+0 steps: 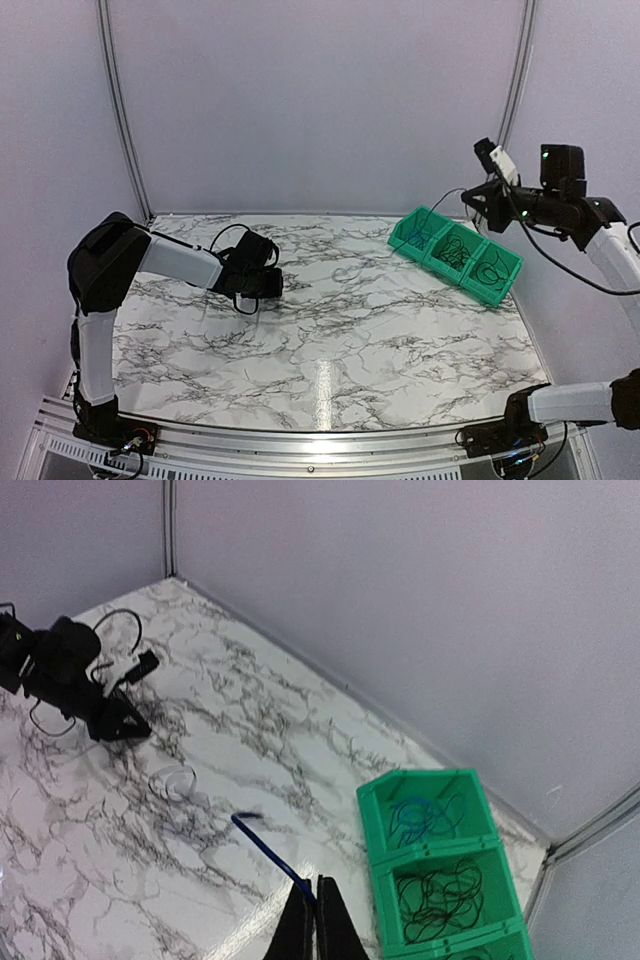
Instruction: Untangle the cables
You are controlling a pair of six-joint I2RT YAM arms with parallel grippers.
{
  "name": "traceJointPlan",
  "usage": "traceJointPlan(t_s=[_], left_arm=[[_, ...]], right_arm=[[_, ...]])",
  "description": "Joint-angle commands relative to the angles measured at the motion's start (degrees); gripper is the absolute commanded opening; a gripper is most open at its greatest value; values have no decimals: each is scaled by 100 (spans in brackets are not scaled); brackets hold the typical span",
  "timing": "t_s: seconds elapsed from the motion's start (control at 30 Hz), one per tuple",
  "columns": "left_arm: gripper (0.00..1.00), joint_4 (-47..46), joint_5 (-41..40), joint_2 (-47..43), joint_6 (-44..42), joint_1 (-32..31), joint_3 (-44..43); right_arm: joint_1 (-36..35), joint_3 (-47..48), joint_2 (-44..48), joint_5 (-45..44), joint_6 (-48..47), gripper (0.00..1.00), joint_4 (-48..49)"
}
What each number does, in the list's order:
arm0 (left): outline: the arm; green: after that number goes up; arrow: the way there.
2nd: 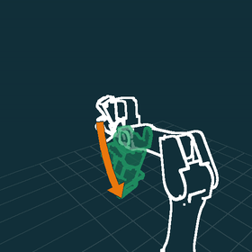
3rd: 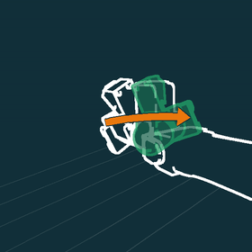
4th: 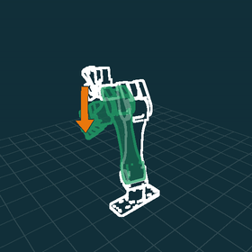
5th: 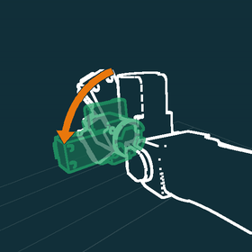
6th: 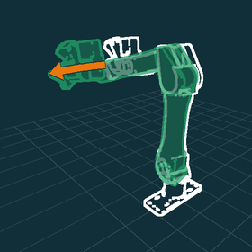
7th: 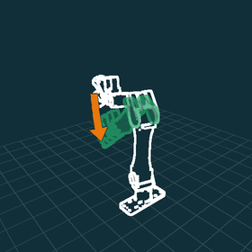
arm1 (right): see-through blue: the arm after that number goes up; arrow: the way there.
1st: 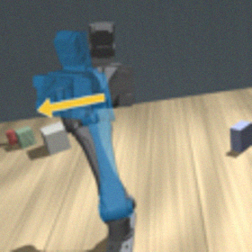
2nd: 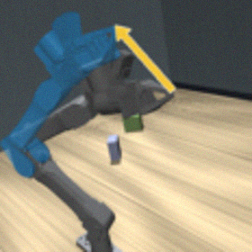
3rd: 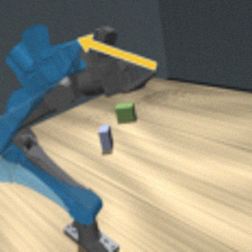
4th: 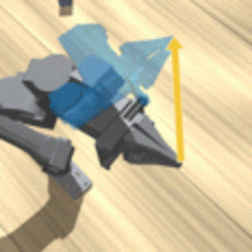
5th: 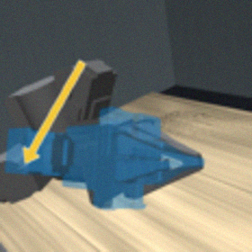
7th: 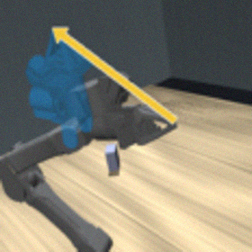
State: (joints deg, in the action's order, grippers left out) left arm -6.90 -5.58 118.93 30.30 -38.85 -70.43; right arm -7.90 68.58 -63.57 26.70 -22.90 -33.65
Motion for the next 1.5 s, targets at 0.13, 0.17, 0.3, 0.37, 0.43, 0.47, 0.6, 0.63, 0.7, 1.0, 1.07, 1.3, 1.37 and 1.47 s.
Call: traceJointPlan(t_s=[0.13,0.17,0.3,0.37,0.43,0.47,0.6,0.63,0.7,1.0,1.07,1.3,1.37,1.47], left_arm=[[20,840,-283,341,-183,132,37],[20,798,-198,356,-171,133,56],[22,412,285,247,-156,132,276],[23,307,480,94,-135,118,386],[24,324,540,-127,-75,66,475],[25,352,729,-263,-21,36,497],[29,646,1090,-858,124,-241,317],[30,873,1128,-1062,117,-312,200],[33,1135,1204,-1378,116,-439,-52],[34,1681,1032,-2180,-701,-823,-1205],[34,1674,717,-2197,-1023,-881,-1176],[36,1479,350,-2331,-1412,-900,-322],[36,1423,360,-2358,-1464,-914,-255],[36,1420,610,-2355,-1441,-916,-354]], right_arm=[[63,1804,156,34,171,0,-730],[61,1818,134,-32,152,0,-725],[65,1705,28,-351,145,0,-597],[61,1570,3,-520,158,0,-456],[60,1419,-3,-673,167,0,-268],[58,1347,-18,-751,177,0,-171],[67,1204,-211,-984,214,0,155],[69,1209,-295,-1017,229,0,229],[77,1228,-450,-1090,256,0,402],[373,1364,-1023,-1266,306,0,854],[571,1488,-1147,-1196,383,0,813],[1409,1852,-1201,-868,550,0,613],[1703,1838,-1136,-814,570,0,614],[2062,1788,-1014,-646,627,0,612]])
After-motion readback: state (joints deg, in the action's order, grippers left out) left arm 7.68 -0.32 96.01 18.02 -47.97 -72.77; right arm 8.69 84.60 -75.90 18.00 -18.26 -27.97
